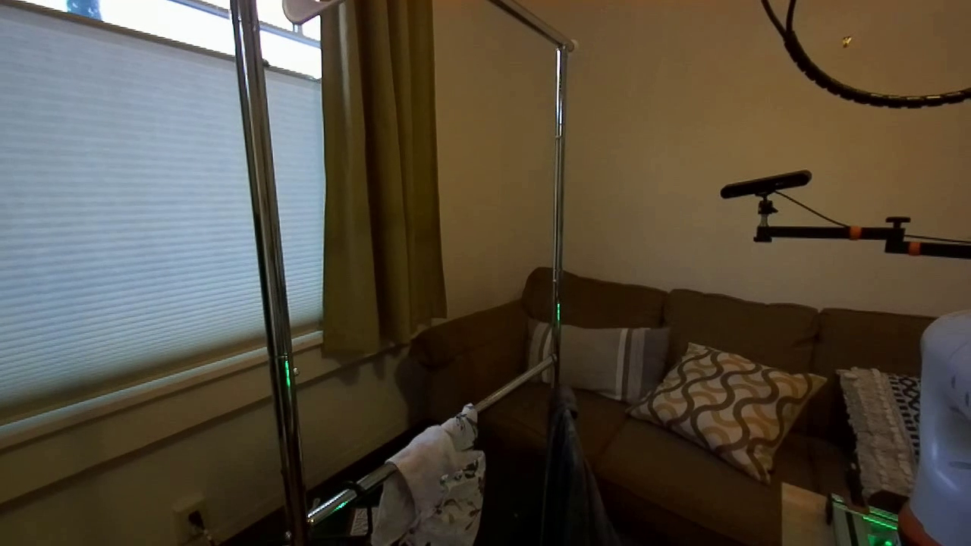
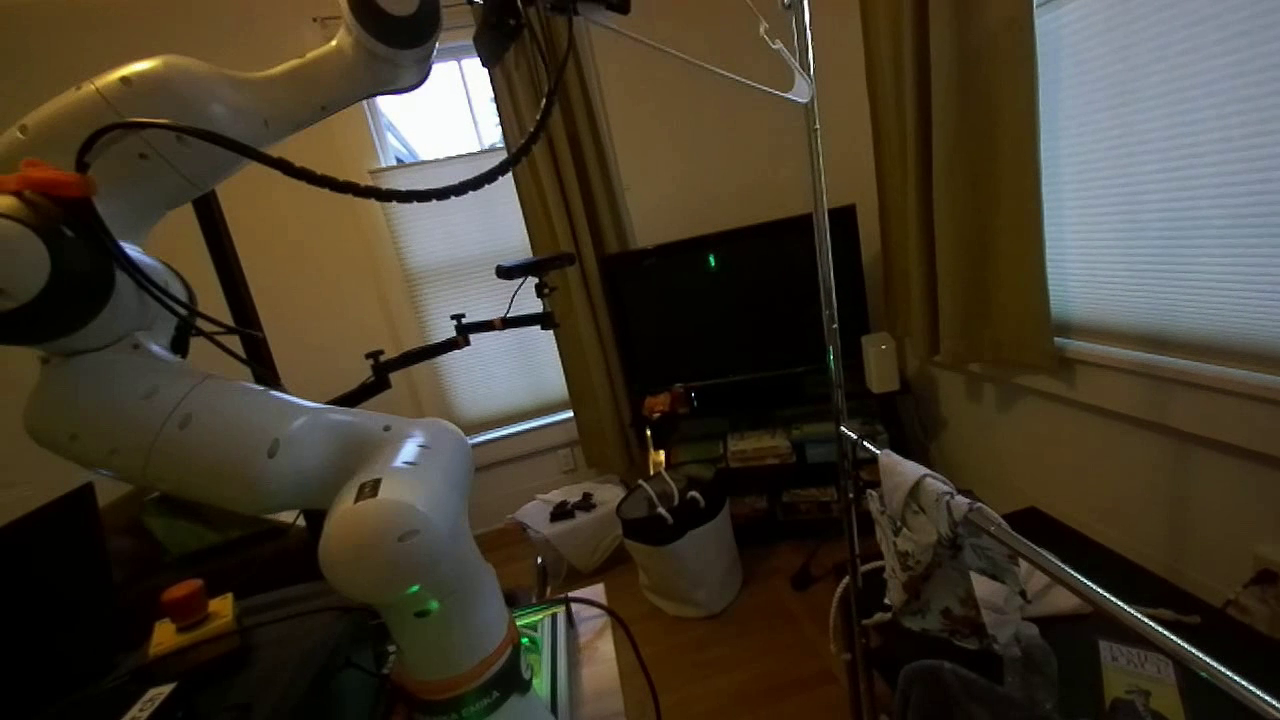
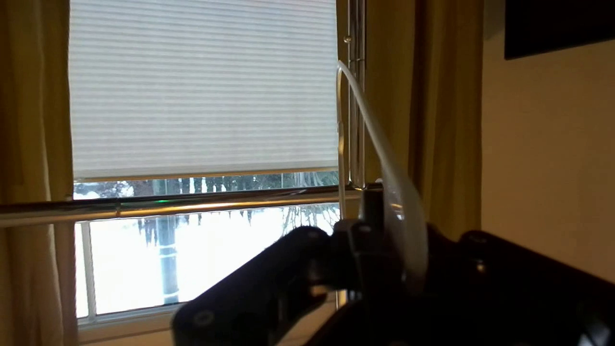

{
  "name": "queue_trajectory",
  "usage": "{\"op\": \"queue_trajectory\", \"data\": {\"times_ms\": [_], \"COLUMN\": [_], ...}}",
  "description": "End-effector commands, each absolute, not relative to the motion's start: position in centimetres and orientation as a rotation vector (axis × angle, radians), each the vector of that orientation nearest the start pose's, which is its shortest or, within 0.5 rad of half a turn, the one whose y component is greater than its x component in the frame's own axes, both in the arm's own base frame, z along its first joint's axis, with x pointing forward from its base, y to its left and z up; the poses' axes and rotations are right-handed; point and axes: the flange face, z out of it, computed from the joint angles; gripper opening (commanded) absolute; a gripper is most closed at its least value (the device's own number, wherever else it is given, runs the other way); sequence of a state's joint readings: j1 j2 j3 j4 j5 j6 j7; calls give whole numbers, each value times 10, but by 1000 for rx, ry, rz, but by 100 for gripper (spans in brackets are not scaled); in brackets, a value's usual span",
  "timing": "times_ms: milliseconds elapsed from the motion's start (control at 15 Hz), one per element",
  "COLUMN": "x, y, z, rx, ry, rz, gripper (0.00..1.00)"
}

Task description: Move the white hanger to the left

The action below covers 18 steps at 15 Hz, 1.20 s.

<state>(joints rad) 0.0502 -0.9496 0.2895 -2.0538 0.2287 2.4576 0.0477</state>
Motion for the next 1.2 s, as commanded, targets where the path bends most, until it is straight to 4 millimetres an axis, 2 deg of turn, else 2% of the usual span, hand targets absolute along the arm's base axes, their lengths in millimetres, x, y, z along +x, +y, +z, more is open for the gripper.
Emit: {"op": "queue_trajectory", "data": {"times_ms": [0,200,400,733,1000,1133], "x": [202,215,242,288,309,309], "y": [177,193,202,199,210,218], "z": [874,876,880,864,860,864], "rx": [-2333,-2236,-2188,-2271,-2320,-2329], "ry": [-309,-281,-210,-159,-218,-282], "rz": [-1845,-1823,-1792,-1640,-1631,-1664], "gripper": [1,1,1,1,1,1]}}
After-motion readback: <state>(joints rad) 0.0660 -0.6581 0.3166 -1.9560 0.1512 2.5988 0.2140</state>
